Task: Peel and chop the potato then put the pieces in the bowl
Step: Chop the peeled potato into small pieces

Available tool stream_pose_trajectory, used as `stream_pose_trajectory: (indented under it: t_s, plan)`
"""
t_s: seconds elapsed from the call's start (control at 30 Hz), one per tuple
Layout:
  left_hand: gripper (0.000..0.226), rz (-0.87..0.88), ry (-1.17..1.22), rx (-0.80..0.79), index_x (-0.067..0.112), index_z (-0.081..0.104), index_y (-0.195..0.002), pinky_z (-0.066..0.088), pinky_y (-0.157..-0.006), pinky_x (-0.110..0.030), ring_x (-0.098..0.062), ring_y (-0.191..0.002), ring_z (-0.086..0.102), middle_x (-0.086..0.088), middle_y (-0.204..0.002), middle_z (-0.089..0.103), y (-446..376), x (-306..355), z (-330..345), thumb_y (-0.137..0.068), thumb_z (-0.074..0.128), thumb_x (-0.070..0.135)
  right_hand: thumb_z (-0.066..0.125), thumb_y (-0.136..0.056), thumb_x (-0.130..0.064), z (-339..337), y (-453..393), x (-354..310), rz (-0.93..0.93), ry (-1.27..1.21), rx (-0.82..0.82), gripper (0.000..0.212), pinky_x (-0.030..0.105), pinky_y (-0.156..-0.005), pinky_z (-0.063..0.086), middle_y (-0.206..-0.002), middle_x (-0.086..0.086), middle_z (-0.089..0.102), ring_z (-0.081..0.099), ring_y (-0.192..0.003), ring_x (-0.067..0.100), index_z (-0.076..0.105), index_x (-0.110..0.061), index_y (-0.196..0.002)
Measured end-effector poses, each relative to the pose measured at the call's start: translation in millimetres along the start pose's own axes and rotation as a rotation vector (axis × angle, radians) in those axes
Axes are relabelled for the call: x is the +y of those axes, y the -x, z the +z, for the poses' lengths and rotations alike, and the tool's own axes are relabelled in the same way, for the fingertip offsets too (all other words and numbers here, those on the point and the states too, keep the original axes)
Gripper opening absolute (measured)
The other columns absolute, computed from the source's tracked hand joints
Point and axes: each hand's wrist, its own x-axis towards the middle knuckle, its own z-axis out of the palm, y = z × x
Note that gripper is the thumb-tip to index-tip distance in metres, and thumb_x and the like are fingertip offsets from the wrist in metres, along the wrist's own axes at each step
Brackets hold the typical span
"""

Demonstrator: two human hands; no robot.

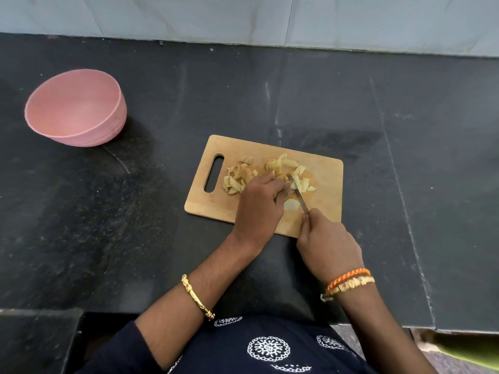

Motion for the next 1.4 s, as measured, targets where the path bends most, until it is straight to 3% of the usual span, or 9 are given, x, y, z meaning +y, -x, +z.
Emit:
stream_pose_trajectory:
  t_s: [0.17, 0.37, 0.53, 0.63, 0.83, 1.0, 1.1, 1.27, 1.4]
  plan:
    - [0.006, -0.028, 0.018, -0.014, 0.006, 0.074, -0.084, 0.051, -0.065, -0.033, -0.014, -0.069, 0.060, -0.004, -0.075, 0.067, -3, 1, -3, -0.082, 0.069, 0.008, 0.027, -0.100, -0.034, -5, 24, 17, 0.040, -0.021, -0.042, 0.028, 0.033, -0.060, 0.042, -0.065, 0.002, 0.047, 0.052, -0.066, 0.029, 0.044, -0.016, -0.086]
    - [0.011, -0.155, 0.120, -0.084, 0.010, 0.074, -0.090, 0.046, -0.071, -0.006, 0.000, -0.072, 0.058, 0.000, -0.083, 0.071, -11, 10, -15, -0.079, 0.073, 0.012, 0.033, -0.098, -0.035, -21, 23, 28, 0.005, -0.150, -0.026, 0.032, 0.039, -0.062, 0.050, -0.066, 0.007, 0.059, 0.059, -0.064, 0.031, 0.050, -0.017, -0.078]
    - [0.019, -0.144, 0.062, -0.237, 0.015, 0.072, -0.094, 0.049, -0.075, -0.015, -0.003, -0.078, 0.060, 0.006, -0.090, 0.068, -3, 10, -33, -0.076, 0.076, 0.020, 0.034, -0.098, -0.035, -18, 9, 25, -0.030, -0.216, 0.002, 0.034, 0.034, -0.058, 0.044, -0.062, 0.004, 0.054, 0.056, -0.061, 0.028, 0.047, -0.019, -0.072]
    - [0.025, -0.067, 0.005, -0.365, 0.016, 0.072, -0.101, 0.047, -0.080, -0.020, -0.006, -0.086, 0.055, 0.006, -0.097, 0.063, 5, 6, -33, -0.077, 0.075, 0.020, 0.034, -0.099, -0.034, -13, 11, 24, -0.021, -0.222, -0.024, 0.032, 0.035, -0.060, 0.047, -0.066, 0.005, 0.057, 0.058, -0.065, 0.028, 0.052, -0.017, -0.079]
    - [0.011, -0.089, -0.022, -0.187, 0.016, 0.075, -0.091, 0.045, -0.073, -0.018, -0.003, -0.073, 0.052, 0.008, -0.083, 0.062, 10, 9, -21, -0.082, 0.070, 0.018, 0.034, -0.098, -0.033, -7, 19, 22, -0.017, -0.215, -0.028, 0.030, 0.037, -0.065, 0.049, -0.070, 0.006, 0.057, 0.058, -0.069, 0.030, 0.055, -0.015, -0.088]
    - [0.011, -0.134, -0.075, -0.145, 0.018, 0.074, -0.091, 0.049, -0.071, -0.021, -0.005, -0.073, 0.056, 0.005, -0.083, 0.064, 10, 16, -18, -0.083, 0.068, 0.023, 0.032, -0.099, -0.034, -4, 23, 19, -0.022, -0.183, -0.010, 0.031, 0.035, -0.064, 0.046, -0.067, 0.002, 0.051, 0.054, -0.068, 0.028, 0.055, -0.015, -0.092]
    - [0.014, -0.126, -0.096, -0.187, 0.019, 0.073, -0.095, 0.049, -0.073, -0.021, -0.006, -0.075, 0.056, 0.004, -0.086, 0.063, 10, 17, -21, -0.082, 0.069, 0.025, 0.031, -0.099, -0.036, 3, 28, 17, -0.019, -0.186, 0.013, 0.031, 0.039, -0.066, 0.051, -0.075, 0.008, 0.060, 0.060, -0.072, 0.030, 0.054, -0.016, -0.092]
    - [0.032, -0.084, -0.129, -0.317, 0.024, 0.066, -0.115, 0.045, -0.078, -0.021, -0.006, -0.079, 0.052, 0.007, -0.087, 0.054, 6, 16, -27, -0.083, 0.068, 0.027, 0.033, -0.098, -0.034, 8, 24, 22, 0.019, -0.219, 0.031, 0.031, 0.037, -0.064, 0.047, -0.074, 0.008, 0.059, 0.059, -0.073, 0.032, 0.054, -0.014, -0.088]
    - [0.029, -0.055, -0.160, -0.415, 0.022, 0.067, -0.113, 0.047, -0.080, -0.027, -0.010, -0.084, 0.054, 0.005, -0.089, 0.054, -2, 15, -28, -0.085, 0.066, 0.027, 0.035, -0.098, -0.034, 12, 23, 21, 0.024, -0.259, 0.043, 0.030, 0.035, -0.060, 0.042, -0.072, 0.009, 0.056, 0.054, -0.069, 0.031, 0.052, -0.014, -0.084]
